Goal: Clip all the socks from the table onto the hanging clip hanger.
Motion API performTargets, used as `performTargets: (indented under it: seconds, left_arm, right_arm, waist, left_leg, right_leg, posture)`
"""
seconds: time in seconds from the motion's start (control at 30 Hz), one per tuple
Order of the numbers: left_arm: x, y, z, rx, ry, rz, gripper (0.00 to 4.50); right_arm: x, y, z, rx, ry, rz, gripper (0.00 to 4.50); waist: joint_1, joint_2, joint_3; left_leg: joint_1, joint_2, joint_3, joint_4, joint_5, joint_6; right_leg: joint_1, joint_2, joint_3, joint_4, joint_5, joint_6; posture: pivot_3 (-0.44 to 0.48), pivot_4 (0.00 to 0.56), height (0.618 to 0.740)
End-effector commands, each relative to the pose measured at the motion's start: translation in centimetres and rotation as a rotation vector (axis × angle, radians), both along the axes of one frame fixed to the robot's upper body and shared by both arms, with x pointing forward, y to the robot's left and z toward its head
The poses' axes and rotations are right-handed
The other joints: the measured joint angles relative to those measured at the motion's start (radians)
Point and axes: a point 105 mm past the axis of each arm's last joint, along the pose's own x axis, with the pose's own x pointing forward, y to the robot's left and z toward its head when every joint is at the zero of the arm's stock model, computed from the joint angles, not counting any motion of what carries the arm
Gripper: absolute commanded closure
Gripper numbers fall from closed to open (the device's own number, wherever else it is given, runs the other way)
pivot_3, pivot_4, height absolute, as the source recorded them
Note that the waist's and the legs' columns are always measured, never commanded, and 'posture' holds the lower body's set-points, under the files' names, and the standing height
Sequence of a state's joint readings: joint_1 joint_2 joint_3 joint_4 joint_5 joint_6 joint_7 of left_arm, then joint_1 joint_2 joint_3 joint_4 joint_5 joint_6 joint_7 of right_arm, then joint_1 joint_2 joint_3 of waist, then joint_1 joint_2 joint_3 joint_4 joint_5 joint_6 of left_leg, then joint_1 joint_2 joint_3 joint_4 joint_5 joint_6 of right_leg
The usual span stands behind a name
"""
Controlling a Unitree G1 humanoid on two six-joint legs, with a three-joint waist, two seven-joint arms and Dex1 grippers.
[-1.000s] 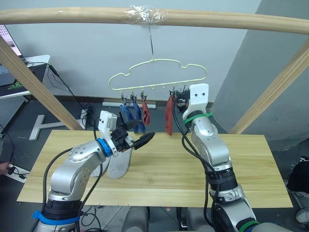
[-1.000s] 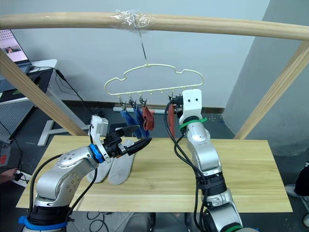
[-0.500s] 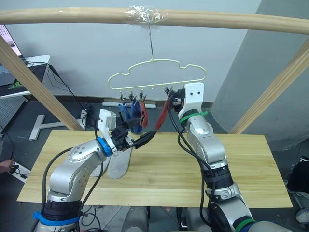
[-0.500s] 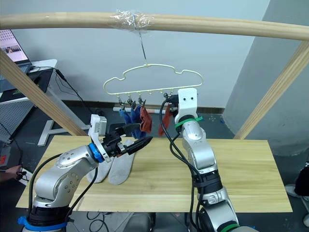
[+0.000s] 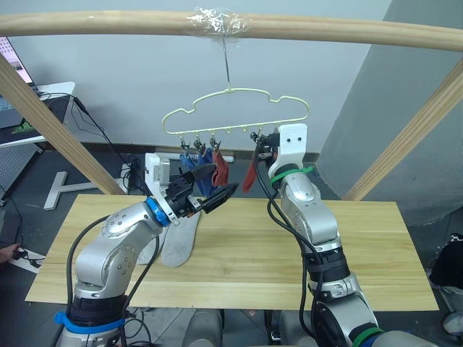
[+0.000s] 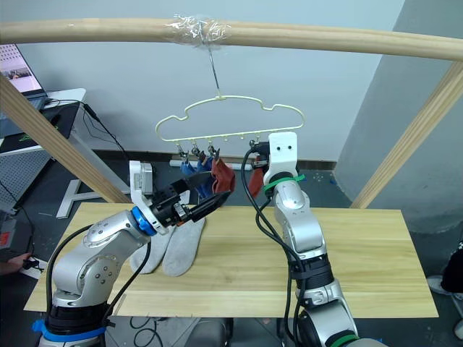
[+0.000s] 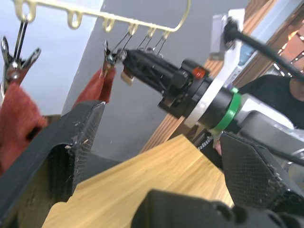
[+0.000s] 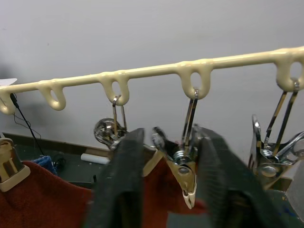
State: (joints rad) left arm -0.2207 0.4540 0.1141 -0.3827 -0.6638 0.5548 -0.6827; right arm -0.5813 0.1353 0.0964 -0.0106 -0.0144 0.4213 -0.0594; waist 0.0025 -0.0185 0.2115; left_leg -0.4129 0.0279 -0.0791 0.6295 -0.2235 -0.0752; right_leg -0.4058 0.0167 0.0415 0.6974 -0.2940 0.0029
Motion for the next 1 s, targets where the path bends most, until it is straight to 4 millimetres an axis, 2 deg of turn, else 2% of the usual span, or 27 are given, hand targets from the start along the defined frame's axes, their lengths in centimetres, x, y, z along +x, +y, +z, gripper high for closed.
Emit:
performTargets:
  seconds: [0.03, 0.1, 0.27, 0.37, 0.47, 0.6, 0.73, 0.87, 1.0]
  left_arm:
    - [-0.4, 0.0, 2.3, -0.036, -0.097, 0.001, 0.00]
    - [-0.4, -0.1, 2.4, -0.037, -0.100, -0.002, 0.00]
    - [-0.5, -0.3, 2.4, -0.035, -0.104, -0.003, 0.00]
    - [-0.6, -0.1, 1.7, -0.009, -0.094, 0.016, 0.00]
    - [-0.2, 1.2, -0.6, 0.068, -0.053, 0.110, 0.00]
    - [-0.2, 4.9, -6.5, 0.312, -0.008, 0.291, 0.00]
    - [-0.3, 7.1, -10.2, 0.433, 0.045, 0.386, 0.00]
    - [0.4, 7.8, -12.1, 0.503, 0.062, 0.449, 0.00]
    - [1.8, 7.2, -13.5, 0.529, 0.076, 0.465, 0.00]
  right_arm:
    - [-0.2, 0.5, 2.0, 0.039, -0.063, 0.020, 4.17]
    - [-0.1, 0.4, 2.0, 0.040, -0.064, 0.016, 4.40]
    - [0.0, 0.2, 2.1, 0.037, -0.071, 0.012, 4.40]
    - [0.0, 0.0, 2.1, 0.034, -0.071, 0.012, 4.40]
    - [-0.3, -0.2, 2.2, -0.015, -0.091, 0.030, 4.40]
    - [-1.0, -1.1, 2.2, -0.046, -0.079, 0.099, 4.40]
    - [-1.5, -1.4, 2.0, -0.020, -0.010, 0.172, 4.40]
    - [-1.9, -1.4, 2.2, 0.015, 0.049, 0.239, 4.40]
    - [-2.5, -1.8, 2.8, 0.079, 0.100, 0.305, 4.40]
  waist:
    - [0.000, 0.000, 0.000]
    - [0.000, 0.000, 0.000]
    - [0.000, 0.000, 0.000]
    - [0.000, 0.000, 0.000]
    - [-0.001, 0.000, 0.000]
    - [-0.001, 0.000, 0.000]
    - [0.000, 0.001, 0.001]
    - [0.005, 0.001, 0.001]
    - [0.007, 0.001, 0.001]
  left_leg:
    - [0.000, 0.000, 0.000, 0.000, 0.000, 0.000]
    - [0.000, 0.000, 0.000, 0.000, 0.000, 0.000]
    - [0.000, 0.000, 0.000, 0.000, 0.000, 0.000]
    - [0.000, 0.000, 0.000, 0.000, 0.000, 0.000]
    - [0.000, 0.000, 0.000, 0.000, 0.000, 0.000]
    - [0.000, 0.000, 0.000, -0.001, 0.000, 0.000]
    - [0.001, 0.001, 0.001, -0.001, 0.000, 0.000]
    - [0.001, 0.001, 0.000, -0.001, 0.001, 0.002]
    - [0.001, 0.000, 0.001, -0.001, 0.001, 0.003]
  right_leg:
    - [0.000, 0.000, 0.000, 0.000, 0.000, 0.000]
    - [0.000, 0.000, 0.000, 0.000, 0.000, 0.000]
    - [0.000, 0.000, 0.000, 0.000, 0.000, 0.000]
    - [0.000, 0.000, 0.000, 0.000, 0.000, 0.000]
    - [0.000, 0.000, 0.001, 0.000, 0.000, 0.000]
    - [0.000, 0.000, 0.001, 0.000, 0.000, 0.000]
    - [0.000, 0.000, 0.001, 0.000, 0.000, 0.000]
    - [0.000, 0.000, 0.001, 0.000, -0.002, 0.003]
    - [0.000, 0.000, 0.001, 0.000, -0.002, 0.003]
  posture:
    - [0.150, 0.184, 0.740]
    - [0.150, 0.184, 0.740]
    - [0.150, 0.184, 0.740]
    - [0.150, 0.184, 0.740]
    - [0.150, 0.192, 0.740]
    - [0.141, 0.197, 0.740]
    - [0.140, 0.202, 0.740]
    - [0.141, 0.203, 0.740]
    - [0.128, 0.207, 0.740]
